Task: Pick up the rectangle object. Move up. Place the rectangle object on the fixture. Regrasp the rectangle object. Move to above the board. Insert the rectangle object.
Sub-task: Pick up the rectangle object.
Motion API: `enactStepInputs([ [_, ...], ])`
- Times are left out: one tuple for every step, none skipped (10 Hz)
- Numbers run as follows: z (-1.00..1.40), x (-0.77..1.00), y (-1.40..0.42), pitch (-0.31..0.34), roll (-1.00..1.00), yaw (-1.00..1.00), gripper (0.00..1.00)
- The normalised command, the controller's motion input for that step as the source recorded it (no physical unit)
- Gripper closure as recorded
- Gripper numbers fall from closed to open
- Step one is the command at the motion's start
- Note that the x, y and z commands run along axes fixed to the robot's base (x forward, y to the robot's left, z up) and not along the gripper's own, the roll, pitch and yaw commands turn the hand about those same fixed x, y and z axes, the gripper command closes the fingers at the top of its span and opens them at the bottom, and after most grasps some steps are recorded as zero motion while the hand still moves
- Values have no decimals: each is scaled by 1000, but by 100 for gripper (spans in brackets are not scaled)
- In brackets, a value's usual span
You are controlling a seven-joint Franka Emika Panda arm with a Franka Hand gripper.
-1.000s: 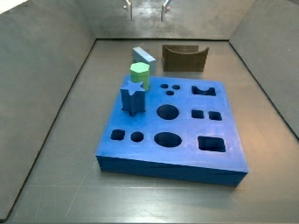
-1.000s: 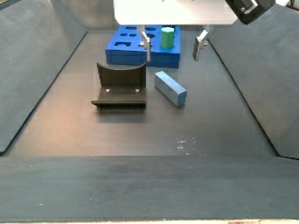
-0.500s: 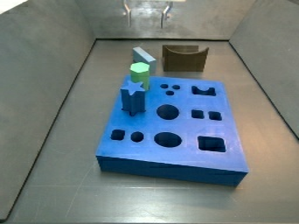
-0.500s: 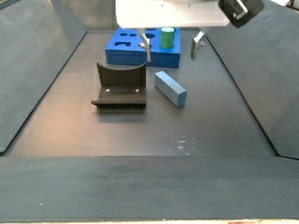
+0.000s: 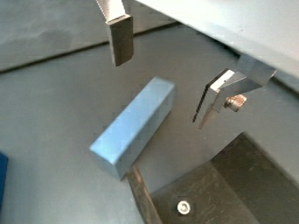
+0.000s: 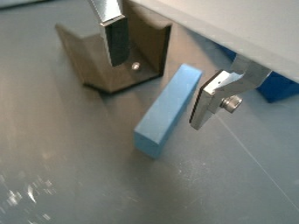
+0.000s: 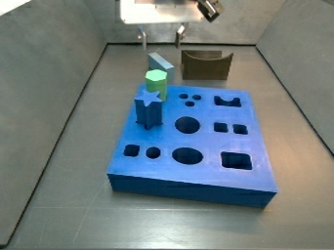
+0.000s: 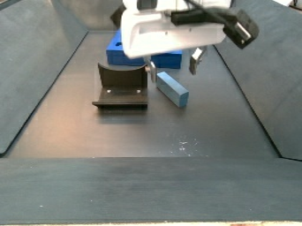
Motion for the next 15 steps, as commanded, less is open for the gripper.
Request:
enactStepInputs([
  [0, 0, -29, 0, 0, 0, 0],
  [-317, 140, -486, -197, 0, 134, 0],
  [-460, 437, -360, -383, -397, 60, 0],
  [-89, 140, -157, -249, -97, 0, 0],
  [0, 0, 9, 0, -26, 0, 0],
  [-40, -237, 583, -349, -803, 154, 0],
  [-69, 0, 0, -6, 0, 0, 0],
  [-709, -109, -343, -489, 0, 157, 0],
  [-406, -220, -291, -606, 49, 191, 0],
  [-17, -69, 0, -123, 0, 66, 0],
  [-43, 11, -31, 0, 0, 0, 0],
  [-674, 0, 0, -289, -297, 200, 0],
  [-169, -37, 0, -249, -237, 71, 0],
  [-86, 0, 0, 0, 0, 0, 0],
  [-149, -34, -97, 0, 60, 0, 0],
])
